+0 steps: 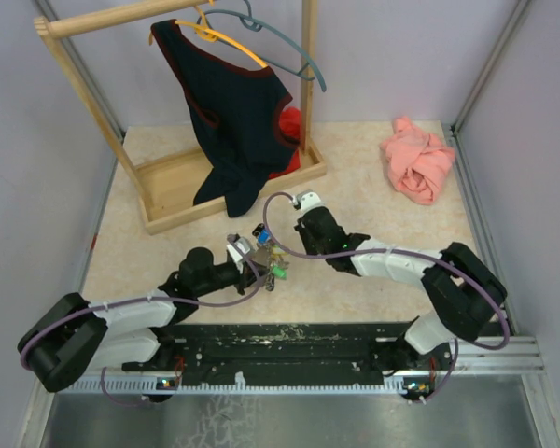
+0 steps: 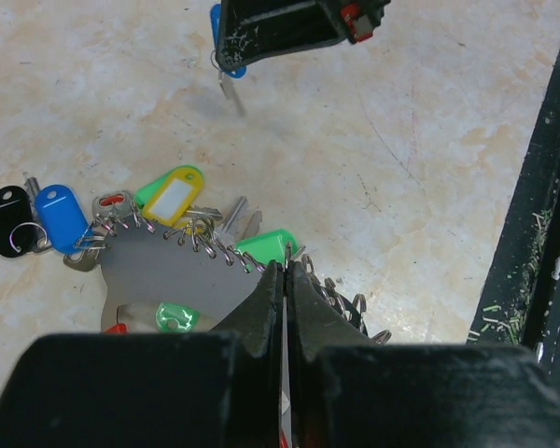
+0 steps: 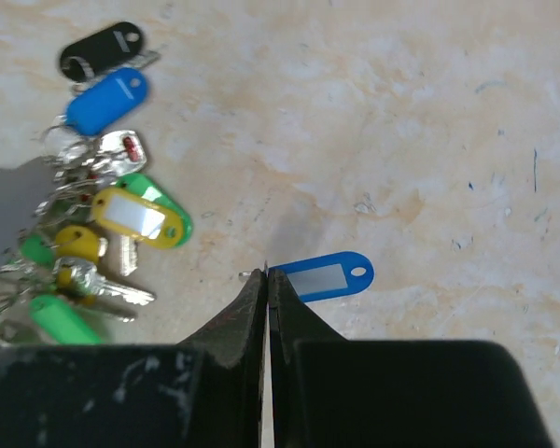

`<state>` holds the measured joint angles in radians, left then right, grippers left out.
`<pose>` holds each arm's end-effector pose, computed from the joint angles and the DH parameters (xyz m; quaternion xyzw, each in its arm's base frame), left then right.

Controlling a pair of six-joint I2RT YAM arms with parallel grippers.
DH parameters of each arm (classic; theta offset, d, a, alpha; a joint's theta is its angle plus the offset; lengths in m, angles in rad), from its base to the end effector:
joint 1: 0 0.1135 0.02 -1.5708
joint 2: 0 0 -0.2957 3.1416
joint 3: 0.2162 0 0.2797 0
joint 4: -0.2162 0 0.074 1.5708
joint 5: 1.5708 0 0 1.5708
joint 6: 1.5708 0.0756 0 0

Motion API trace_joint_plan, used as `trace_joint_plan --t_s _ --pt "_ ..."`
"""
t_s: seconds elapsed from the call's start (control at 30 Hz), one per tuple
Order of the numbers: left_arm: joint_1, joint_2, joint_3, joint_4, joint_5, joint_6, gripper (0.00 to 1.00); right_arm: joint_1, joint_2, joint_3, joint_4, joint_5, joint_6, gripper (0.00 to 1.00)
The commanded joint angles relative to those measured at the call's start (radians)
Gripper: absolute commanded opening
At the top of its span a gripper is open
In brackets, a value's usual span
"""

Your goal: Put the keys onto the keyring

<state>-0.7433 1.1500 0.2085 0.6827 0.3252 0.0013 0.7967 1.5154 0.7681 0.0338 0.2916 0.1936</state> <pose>0.1672 -0.1865 0.1606 0.3764 0.6925 -0.3378 0.5144 0.2641 0.2390 0.1713 -0.2096 0.8772 0.0791 0.4246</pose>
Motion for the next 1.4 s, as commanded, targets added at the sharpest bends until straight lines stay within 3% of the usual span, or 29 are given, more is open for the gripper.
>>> trace_joint_plan --t_s 0.0,0.43,0.53,0.6,0.67,0.73,0.8,0.83,0.9,0.97,1.17,1.3,1.37 --pt "0.005 -0.019 -0.027 0.133 0.061 0.031 0.01 0.009 -0.101 0.007 -0.026 -0.176 -0.195 0.00" --pt "0.004 0.033 -0.034 0.209 0.177 0.196 0.01 0.042 -0.252 -0.055 -0.110 -0.612 -0.523 0.00" --pt "0.004 0.041 -0.046 0.247 0.170 0.215 0.01 0.067 -0.229 -0.041 -0.100 -0.350 -0.489 0.00" --pt "0.004 0.034 -0.056 0.259 0.155 0.222 0.01 0.056 -0.217 -0.021 -0.166 -0.499 -0.529 0.00" --pt "0.004 0.026 -0.058 0.252 0.135 0.225 0.01 0.064 -0.178 0.005 -0.167 -0.261 -0.418 0.00" --pt "0.004 0.016 -0.060 0.244 0.118 0.220 0.01 0.021 -0.122 0.100 -0.285 -0.478 -0.419 0.00" --pt "0.004 0.009 -0.064 0.246 0.095 0.215 0.01 0.023 -0.107 0.114 -0.250 -0.309 -0.315 0.00" --pt "0.004 0.005 -0.065 0.246 0.083 0.213 0.01 0.003 -0.100 0.122 -0.257 -0.391 -0.320 0.00" --pt "0.004 -0.004 -0.070 0.245 0.068 0.208 0.01 -0.053 -0.134 0.085 -0.147 -0.659 -0.302 0.00" --pt "0.004 -0.017 -0.074 0.242 0.054 0.205 0.01 -0.081 -0.172 0.001 0.002 -0.607 -0.201 0.00" --pt "0.004 -0.034 -0.087 0.254 0.041 0.195 0.01 -0.144 -0.146 -0.088 0.192 -0.807 -0.093 0.00" --pt "0.004 -0.025 -0.084 0.261 0.042 0.192 0.01 -0.230 -0.048 -0.194 0.609 -1.061 0.169 0.00" --pt "0.004 -0.029 -0.085 0.258 0.043 0.188 0.01 -0.284 0.011 -0.232 0.707 -1.070 0.266 0.00"
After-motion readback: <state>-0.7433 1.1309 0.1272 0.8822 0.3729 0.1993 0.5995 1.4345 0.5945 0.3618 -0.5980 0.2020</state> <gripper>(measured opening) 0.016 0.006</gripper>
